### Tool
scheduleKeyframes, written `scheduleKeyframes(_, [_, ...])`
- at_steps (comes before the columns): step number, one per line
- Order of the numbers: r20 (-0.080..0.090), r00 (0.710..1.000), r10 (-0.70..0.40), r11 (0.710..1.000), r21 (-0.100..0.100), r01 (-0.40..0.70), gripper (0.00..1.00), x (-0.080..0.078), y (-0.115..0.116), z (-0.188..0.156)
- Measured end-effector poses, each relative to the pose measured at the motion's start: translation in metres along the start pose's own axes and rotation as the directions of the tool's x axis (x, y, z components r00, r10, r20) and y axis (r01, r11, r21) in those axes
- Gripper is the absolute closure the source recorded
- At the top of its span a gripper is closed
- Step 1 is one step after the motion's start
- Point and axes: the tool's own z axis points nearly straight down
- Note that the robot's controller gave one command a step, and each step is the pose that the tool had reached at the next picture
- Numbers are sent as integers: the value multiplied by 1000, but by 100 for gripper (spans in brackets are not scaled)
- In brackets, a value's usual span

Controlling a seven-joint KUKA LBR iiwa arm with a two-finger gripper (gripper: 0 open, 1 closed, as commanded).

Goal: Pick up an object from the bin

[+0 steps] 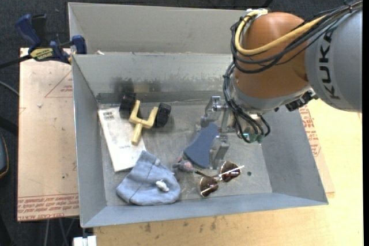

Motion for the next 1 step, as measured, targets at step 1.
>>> scheduleKeyframes(1, [8, 1000, 2, 1000, -1, -2, 0, -1, 0, -4])
